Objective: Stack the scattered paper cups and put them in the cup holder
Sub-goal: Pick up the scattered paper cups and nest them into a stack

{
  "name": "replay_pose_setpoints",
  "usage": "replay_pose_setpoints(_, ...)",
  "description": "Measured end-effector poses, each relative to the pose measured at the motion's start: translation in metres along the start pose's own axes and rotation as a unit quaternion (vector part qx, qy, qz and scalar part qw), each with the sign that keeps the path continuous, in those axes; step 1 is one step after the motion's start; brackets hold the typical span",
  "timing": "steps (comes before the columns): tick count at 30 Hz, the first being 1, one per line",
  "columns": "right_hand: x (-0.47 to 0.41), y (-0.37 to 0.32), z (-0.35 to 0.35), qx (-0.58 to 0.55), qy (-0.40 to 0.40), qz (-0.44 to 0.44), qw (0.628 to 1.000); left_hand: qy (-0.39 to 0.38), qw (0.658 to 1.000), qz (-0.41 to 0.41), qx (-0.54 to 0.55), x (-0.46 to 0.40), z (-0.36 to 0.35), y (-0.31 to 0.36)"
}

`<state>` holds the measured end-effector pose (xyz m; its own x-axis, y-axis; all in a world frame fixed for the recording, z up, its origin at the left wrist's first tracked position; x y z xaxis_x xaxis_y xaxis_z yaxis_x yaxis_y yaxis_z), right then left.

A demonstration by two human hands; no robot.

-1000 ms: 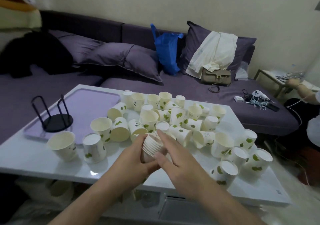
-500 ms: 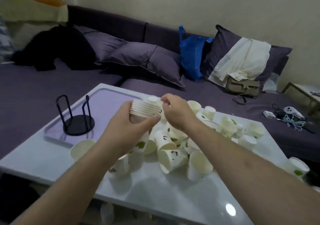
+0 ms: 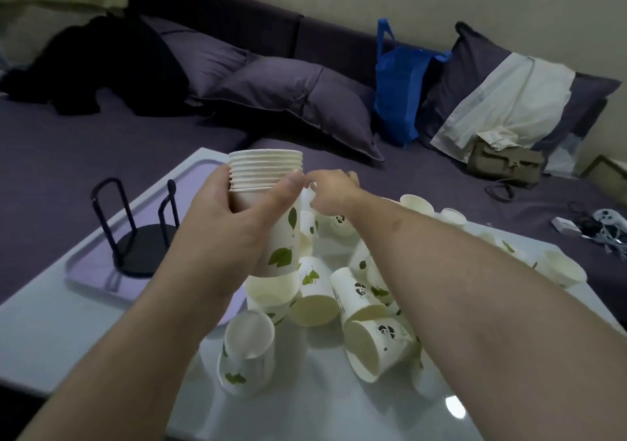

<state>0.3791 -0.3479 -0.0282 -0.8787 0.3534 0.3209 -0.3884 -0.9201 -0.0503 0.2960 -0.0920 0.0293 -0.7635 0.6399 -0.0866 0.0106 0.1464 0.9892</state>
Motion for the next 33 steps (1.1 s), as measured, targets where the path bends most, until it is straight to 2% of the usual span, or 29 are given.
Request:
replay_pose_setpoints(4,0.023,0.005,0.036,-0.004,0.114,0.012,0.993,-0.009,1.000,0.003,-0.013,0.001,-0.006,-0.001)
replay_pose_setpoints(6,0.055,0.015,0.060,-0.099,0.173,0.022,0.980,-0.012,1.000,0.007,-0.018,0.004,-0.010,0.000)
replay_pose_setpoints(8,0.097,0.032,0.075,-0.251,0.215,0.033,0.943,-0.013,0.999,0.013,-0.029,0.009,-0.015,0.003)
replay_pose_setpoints(10,0.139,0.048,0.067,-0.460,0.196,0.061,0.864,-0.022,0.999,0.021,-0.034,0.016,-0.024,0.007)
replay_pose_setpoints(13,0.202,0.062,0.033,-0.691,0.077,0.129,0.707,-0.059,0.997,0.023,-0.052,0.027,-0.049,0.011)
replay_pose_setpoints(15,0.249,0.068,0.010,-0.748,0.041,0.139,0.648,-0.093,0.992,0.020,-0.085,0.042,-0.069,0.012)
replay_pose_setpoints(18,0.310,0.078,-0.014,-0.777,0.064,0.184,0.598,-0.147,0.978,0.032,-0.144,0.071,-0.099,0.005)
replay_pose_setpoints(23,0.367,0.090,-0.040,-0.744,0.145,0.220,0.614,-0.203,0.951,0.049,-0.226,0.112,-0.137,-0.013)
replay_pose_setpoints(25,0.376,0.088,-0.052,-0.717,0.153,0.209,0.647,-0.227,0.946,0.042,-0.226,0.123,-0.148,-0.020)
replay_pose_setpoints(28,0.379,0.081,-0.072,-0.670,0.115,0.179,0.711,-0.248,0.941,0.028,-0.228,0.134,-0.160,-0.029)
replay_pose_setpoints(30,0.379,0.077,-0.082,-0.654,0.066,0.189,0.730,-0.244,0.938,0.020,-0.245,0.137,-0.161,-0.036)
replay_pose_setpoints(32,0.385,0.079,-0.086,-0.641,0.063,0.188,0.742,-0.238,0.937,0.018,-0.255,0.138,-0.160,-0.039)
replay_pose_setpoints(33,0.388,0.080,-0.085,-0.618,0.077,0.181,0.761,-0.239,0.937,0.018,-0.256,0.137,-0.160,-0.041)
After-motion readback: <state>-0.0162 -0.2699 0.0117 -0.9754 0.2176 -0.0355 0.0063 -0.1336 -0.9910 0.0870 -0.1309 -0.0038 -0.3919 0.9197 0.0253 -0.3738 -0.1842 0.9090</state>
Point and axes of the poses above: each hand's wrist, its own x-axis away from the middle knuckle, its own z-axis out of the back of the hand, y = z × x, the point moved 7 cm from there along -x, towards the middle knuckle, and after that the axes turned 15 degrees about -y, right-handed, at the moved point
